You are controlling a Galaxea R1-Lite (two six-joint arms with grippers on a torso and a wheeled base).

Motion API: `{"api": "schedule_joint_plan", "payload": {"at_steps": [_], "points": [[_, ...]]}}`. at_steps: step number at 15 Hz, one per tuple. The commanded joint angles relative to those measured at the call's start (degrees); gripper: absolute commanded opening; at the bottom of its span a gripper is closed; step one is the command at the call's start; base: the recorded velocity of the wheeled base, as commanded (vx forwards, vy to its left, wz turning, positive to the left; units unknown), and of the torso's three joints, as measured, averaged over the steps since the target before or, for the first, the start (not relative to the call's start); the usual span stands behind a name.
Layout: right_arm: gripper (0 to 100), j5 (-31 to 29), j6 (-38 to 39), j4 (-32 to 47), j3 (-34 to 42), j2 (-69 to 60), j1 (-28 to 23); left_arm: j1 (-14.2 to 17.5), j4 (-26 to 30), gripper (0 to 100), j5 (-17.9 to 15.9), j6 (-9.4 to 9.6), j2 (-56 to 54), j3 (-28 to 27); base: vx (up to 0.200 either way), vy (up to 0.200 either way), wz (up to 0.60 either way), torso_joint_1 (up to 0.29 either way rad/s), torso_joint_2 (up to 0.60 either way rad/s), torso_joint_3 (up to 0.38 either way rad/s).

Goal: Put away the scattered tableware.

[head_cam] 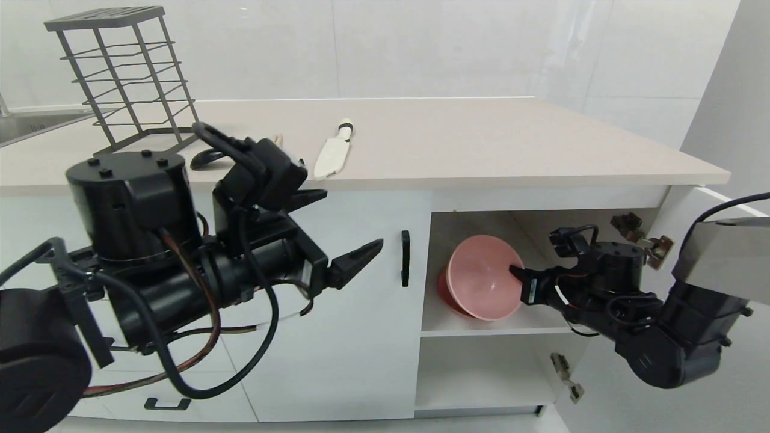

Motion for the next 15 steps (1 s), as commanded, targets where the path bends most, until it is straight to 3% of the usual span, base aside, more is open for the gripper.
{"api": "schedule_joint_plan", "payload": {"at_steps": [1, 2, 4, 6, 9, 10, 11, 12, 13, 14, 15], "points": [[0, -0.07, 0.01, 2.48, -5.99, 5.4, -0.6, 6.73, -0.8, 100, -4.21, -2.23, -5.14, 9.64, 0.0, 0.0, 0.0, 0.0, 0.0, 0.0], [0, -0.07, 0.01, 7.14, -10.39, 6.19, -1.57, 6.82, -2.29, 100, -3.33, -2.23, -10.15, 16.41, 0.0, 0.0, 0.0, 0.0, 0.0, 0.0], [0, -0.07, 0.01, 13.03, -15.31, 7.33, -2.63, 7.43, -2.2, 100, 1.33, -2.5, -20.78, 21.77, 0.0, 0.0, 0.0, 0.0, 0.0, 0.0], [0, -0.07, 0.01, 16.63, -18.47, 8.92, -3.59, 15.52, 0.08, 100, 2.12, -1.62, -32.65, 22.03, 0.0, 0.0, 0.0, 0.0, 0.0, 0.0], [0, -0.16, -0.08, 17.69, -21.29, 12.26, -4.21, 24.05, 4.21, 100, 2.03, -1.0, -47.94, 22.21, 0.0, 0.0, 0.0, 0.0, 0.0, 0.0], [0, -0.16, -0.08, 17.69, -21.64, 13.22, -4.38, 28.53, 9.75, 100, 1.94, -1.27, -56.29, 23.79, 0.0, 0.0, 0.0, 0.0, 0.0, 0.0], [0, -0.16, -0.08, 17.69, -21.64, 13.22, -4.38, 29.49, 11.33, 100, 1.94, -1.36, -58.66, 24.76, 0.0, 0.0, 0.0, 0.0, 0.0, 0.0], [0, -0.25, -0.17, 17.69, -21.9, 14.28, -4.21, 32.75, 15.73, 100, 1.85, -3.03, -64.9, 30.38, 0.0, 0.0, 0.0, 0.0, 0.0, 0.0], [0, -0.25, -0.17, 17.69, -21.99, 14.28, -4.21, 33.01, 15.99, 100, 1.85, -3.2, -65.34, 31.0, 0.0, 0.0, 0.0, 0.0, 0.0, 0.0], [0, -0.25, -0.17, 17.69, -22.08, 14.63, -4.3, 35.21, 16.78, 100, 1.94, -3.64, -70.97, 36.18, 0.0, 0.0, 0.0, 0.0, 0.0, 0.0], [100, -0.25, -0.17, 17.69, -22.16, 14.63, -4.3, 37.23, 17.22, 100, 1.85, -3.99, -74.05, 36.8, 0.0, 0.0, 0.0, 0.0, 0.0, 0.0]]}}
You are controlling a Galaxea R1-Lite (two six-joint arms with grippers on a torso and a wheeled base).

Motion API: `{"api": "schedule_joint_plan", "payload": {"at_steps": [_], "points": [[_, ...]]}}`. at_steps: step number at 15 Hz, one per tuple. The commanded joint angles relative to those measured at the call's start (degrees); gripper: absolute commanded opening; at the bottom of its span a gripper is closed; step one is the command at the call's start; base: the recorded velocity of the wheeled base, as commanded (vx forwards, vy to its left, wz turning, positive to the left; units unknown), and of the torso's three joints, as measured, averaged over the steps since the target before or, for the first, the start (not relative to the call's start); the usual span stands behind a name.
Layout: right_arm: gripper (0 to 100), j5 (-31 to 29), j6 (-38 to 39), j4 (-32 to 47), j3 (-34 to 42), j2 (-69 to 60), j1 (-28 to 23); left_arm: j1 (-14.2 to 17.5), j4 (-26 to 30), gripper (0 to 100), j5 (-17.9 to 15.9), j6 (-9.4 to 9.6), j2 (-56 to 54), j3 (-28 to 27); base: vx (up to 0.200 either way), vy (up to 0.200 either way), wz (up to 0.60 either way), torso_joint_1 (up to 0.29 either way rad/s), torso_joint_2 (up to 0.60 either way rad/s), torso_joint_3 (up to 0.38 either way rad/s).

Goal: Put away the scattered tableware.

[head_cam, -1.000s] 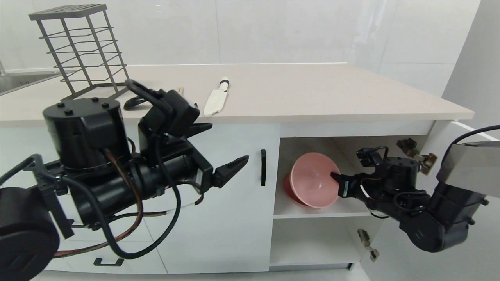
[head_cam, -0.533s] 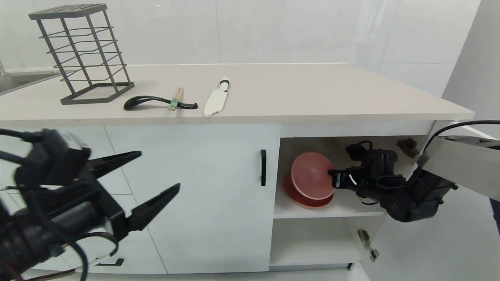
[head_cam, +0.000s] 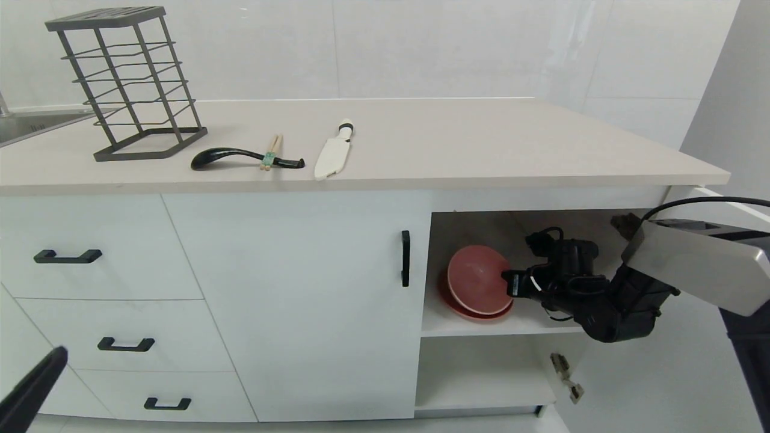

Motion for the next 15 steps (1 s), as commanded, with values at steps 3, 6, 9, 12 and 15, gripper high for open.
{"api": "schedule_joint_plan", "payload": {"at_steps": [3, 6, 9, 12, 15], "points": [[100, -0.07, -0.09, -0.79, -0.14, 0.44, 0.17, 6.03, 3.01, 100, -0.01, -2.12, -13.11, 7.68, 0.0, 0.0, 0.0, 0.0, 0.0, 0.0], [100, -0.07, -0.27, -4.31, 2.33, -2.29, 0.26, 5.85, 8.9, 100, -0.01, -2.56, -17.6, 7.77, 0.0, 0.0, 0.0, 0.0, 0.0, 0.0], [100, 0.2, -0.71, -12.92, 16.04, -10.55, 3.95, 5.76, 14.52, 100, -0.1, -2.56, -22.43, 7.77, 0.0, 0.0, 0.0, 0.0, 0.0, 0.0], [100, 1.16, -2.29, -24.52, 36.78, -21.8, 8.26, 5.68, 14.43, 100, -0.1, -2.56, -22.43, 7.77, 0.0, 0.0, 0.0, 0.0, 0.0, 0.0], [100, 4.15, -5.46, -24.35, 51.37, -38.5, 8.61, 5.24, 15.75, 100, -0.1, -2.56, -22.96, 7.77, 0.0, 0.0, 0.0, 0.0, 0.0, 0.0]]}}
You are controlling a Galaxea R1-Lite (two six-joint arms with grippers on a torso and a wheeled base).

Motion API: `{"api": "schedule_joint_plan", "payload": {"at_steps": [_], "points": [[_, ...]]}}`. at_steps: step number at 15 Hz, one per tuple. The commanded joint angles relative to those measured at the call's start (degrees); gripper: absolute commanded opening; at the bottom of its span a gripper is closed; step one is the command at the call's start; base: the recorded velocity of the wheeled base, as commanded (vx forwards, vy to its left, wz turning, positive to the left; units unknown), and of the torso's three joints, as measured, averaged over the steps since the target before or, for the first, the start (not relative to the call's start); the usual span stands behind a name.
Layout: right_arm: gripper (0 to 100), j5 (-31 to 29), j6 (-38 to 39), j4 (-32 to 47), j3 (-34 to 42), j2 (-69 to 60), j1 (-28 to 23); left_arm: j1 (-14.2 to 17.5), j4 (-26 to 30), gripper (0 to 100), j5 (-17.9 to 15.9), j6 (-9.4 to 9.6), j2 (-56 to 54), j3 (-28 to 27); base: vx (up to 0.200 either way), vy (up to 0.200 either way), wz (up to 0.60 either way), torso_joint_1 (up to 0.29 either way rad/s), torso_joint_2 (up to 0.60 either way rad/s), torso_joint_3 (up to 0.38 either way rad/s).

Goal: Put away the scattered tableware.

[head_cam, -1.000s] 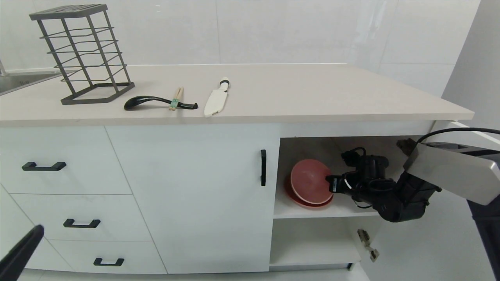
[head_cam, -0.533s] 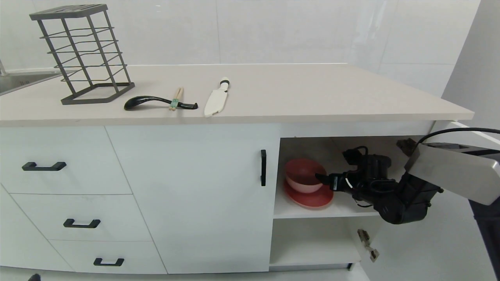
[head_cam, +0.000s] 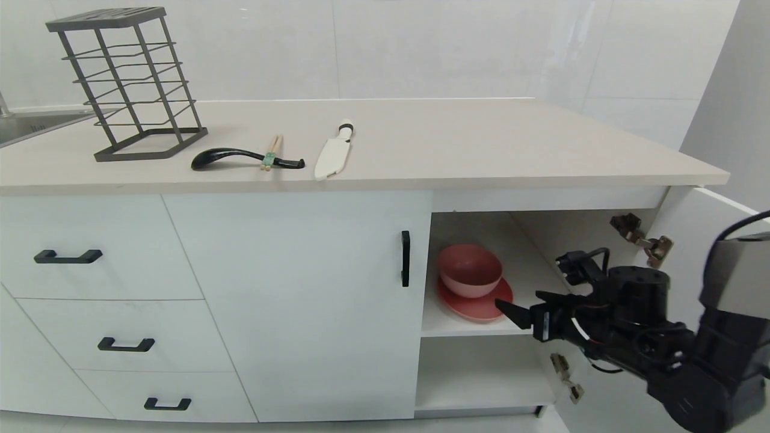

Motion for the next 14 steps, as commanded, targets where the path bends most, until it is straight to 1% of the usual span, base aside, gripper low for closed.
{"api": "schedule_joint_plan", "payload": {"at_steps": [1, 2, 3, 4, 5, 7, 8, 9, 11, 12, 13, 14], "points": [[100, 3.61, -3.77, -1.98, 17.34, -23.3, 1.2, -0.94, 2.6, 100, 0.1, 0.02, -1.41, 0.0, 0.0, 0.0, 0.0, 0.0, 0.0, 0.0], [100, 3.96, -4.21, 0.31, 17.34, -29.45, 1.02, -1.73, 6.29, 100, 0.1, 0.1, -3.44, 0.0, 0.0, 0.0, 0.0, 0.0, 0.0, 0.0], [100, 4.14, -4.91, 2.95, 17.34, -36.57, 0.76, -1.73, 7.7, 100, 0.19, -0.34, -3.52, 0.0, 0.0, 0.0, 0.0, 0.0, 0.0, 0.0], [100, 4.14, -6.14, 5.85, 17.34, -43.33, 0.76, -1.73, 8.13, 100, 0.1, -1.13, -3.52, 0.0, 0.0, 0.0, 0.0, 0.0, 0.0, 0.0], [100, 4.14, -6.93, 7.96, 17.34, -50.01, 0.5, -1.73, 8.66, 100, 0.01, -1.3, -3.52, 0.0, 0.0, 0.0, 0.0, 0.0, 0.0, 0.0], [100, 4.14, -6.93, 11.91, 17.34, -63.64, -3.37, -1.73, 9.8, 100, 0.36, -2.01, -3.52, 0.0, 0.0, 0.0, 0.0, 0.0, 0.0, 0.0], [100, 4.31, -7.64, 18.77, 17.34, -76.29, -8.38, -1.73, 10.95, 100, 0.71, -3.24, -3.52, 0.0, 0.0, 0.0, 0.0, 0.0, 0.0, 0.0], [100, 4.84, -9.48, 25.8, 17.34, -87.1, -10.23, -1.73, 10.95, 100, 0.8, -3.5, -3.52, 0.0, 0.0, 0.0, 0.0, 0.0, 0.0, 0.0], [100, 6.95, -12.38, 42.94, 17.34, -110.31, -10.49, -1.73, 10.95, 100, 1.42, -4.38, -3.52, 0.0, 0.0, 0.0, 0.0, 0.0, 0.0, 0.0], [100, 7.13, -12.38, 47.42, 17.34, -115.41, -10.49, -1.73, 10.95, 100, 1.42, -4.38, -3.52, 0.0, 0.0, 0.0, 0.0, 0.0, 0.0, 0.0], [100, 6.86, -13.26, 46.54, 17.34, -115.41, -10.49, -1.73, 10.95, 100, 1.42, -4.38, -3.52, 0.0, 0.0, 0.0, 0.0, 0.0, 0.0, 0.0], [100, 6.51, -13.26, 48.3, 17.34, -115.41, -11.98, -1.73, 11.04, 100, 1.51, -4.47, -3.52, 0.0, 0.0, 0.0, 0.0, 0.0, 0.0, 0.0]]}}
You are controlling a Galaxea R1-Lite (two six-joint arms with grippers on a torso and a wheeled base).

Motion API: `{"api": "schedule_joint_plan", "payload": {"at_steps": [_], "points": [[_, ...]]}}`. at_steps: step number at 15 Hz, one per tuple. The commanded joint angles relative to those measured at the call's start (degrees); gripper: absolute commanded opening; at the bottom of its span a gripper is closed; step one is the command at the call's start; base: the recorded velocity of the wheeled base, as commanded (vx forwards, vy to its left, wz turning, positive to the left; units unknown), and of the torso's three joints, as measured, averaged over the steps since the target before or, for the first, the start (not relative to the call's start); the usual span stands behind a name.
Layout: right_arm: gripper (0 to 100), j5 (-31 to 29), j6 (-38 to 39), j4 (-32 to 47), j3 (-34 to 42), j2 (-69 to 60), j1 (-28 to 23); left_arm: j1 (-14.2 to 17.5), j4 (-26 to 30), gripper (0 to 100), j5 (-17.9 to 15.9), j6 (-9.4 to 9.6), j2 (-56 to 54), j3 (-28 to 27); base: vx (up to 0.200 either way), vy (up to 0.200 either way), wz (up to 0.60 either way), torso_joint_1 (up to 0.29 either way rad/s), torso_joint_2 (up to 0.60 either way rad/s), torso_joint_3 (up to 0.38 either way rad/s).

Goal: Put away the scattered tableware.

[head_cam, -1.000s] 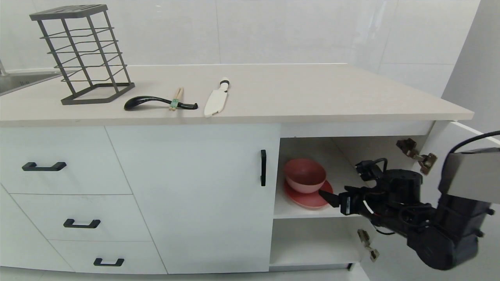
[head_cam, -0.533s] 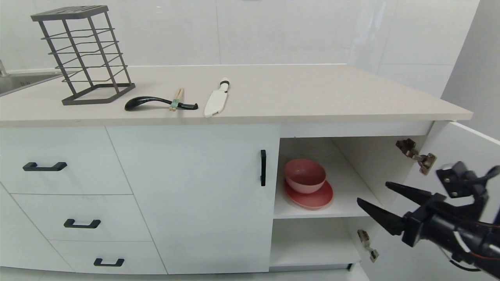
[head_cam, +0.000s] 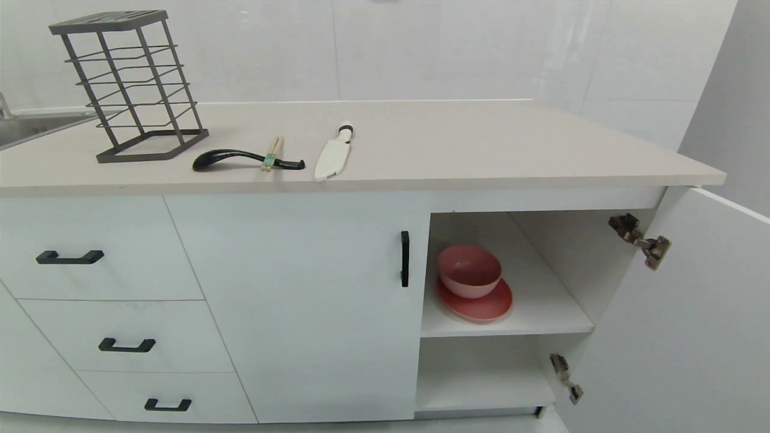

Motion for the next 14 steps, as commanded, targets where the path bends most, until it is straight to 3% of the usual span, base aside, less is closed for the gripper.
{"api": "schedule_joint_plan", "payload": {"at_steps": [1, 2, 4, 6, 9, 14], "points": [[100, 0.83, -2.5, 20.87, 0.3, -20.13, -10.17, 0.01, 0.13, 100, -0.17, -0.47, 0.0, 0.0, 0.0, 0.0, 0.0, 0.0, 0.0, 0.0], [100, 0.74, -3.12, 28.16, 0.3, -20.66, -9.73, 0.01, 0.21, 100, -0.26, -1.08, 0.0, 0.0, 0.0, 0.0, 0.0, 0.0, 0.0, 0.0], [100, 0.83, -2.94, 30.27, 0.3, -20.74, -9.64, 0.01, 0.21, 100, 0.01, -1.35, 0.0, 0.0, 0.0, 0.0, 0.0, 0.0, 0.0, 0.0], [100, 0.57, -2.32, 41.52, 0.3, -25.49, -7.27, -0.07, 0.21, 100, -0.26, -1.79, 0.0, 0.0, 0.0, 0.0, 0.0, 0.0, 0.0, 0.0], [100, 0.3, -0.39, 40.73, 0.3, -25.4, -7.35, 0.01, 0.3, 100, -0.17, -1.87, 0.0, 0.0, 0.0, 0.0, 0.0, 0.0, 0.0, 0.0], [100, 0.22, -0.13, 40.73, 0.3, -25.4, -7.35, 0.01, 0.3, 100, 0.01, -1.7, 0.0, 0.0, -0.2, -0.04, 0.0, 0.004, 0.0, 0.002]]}}
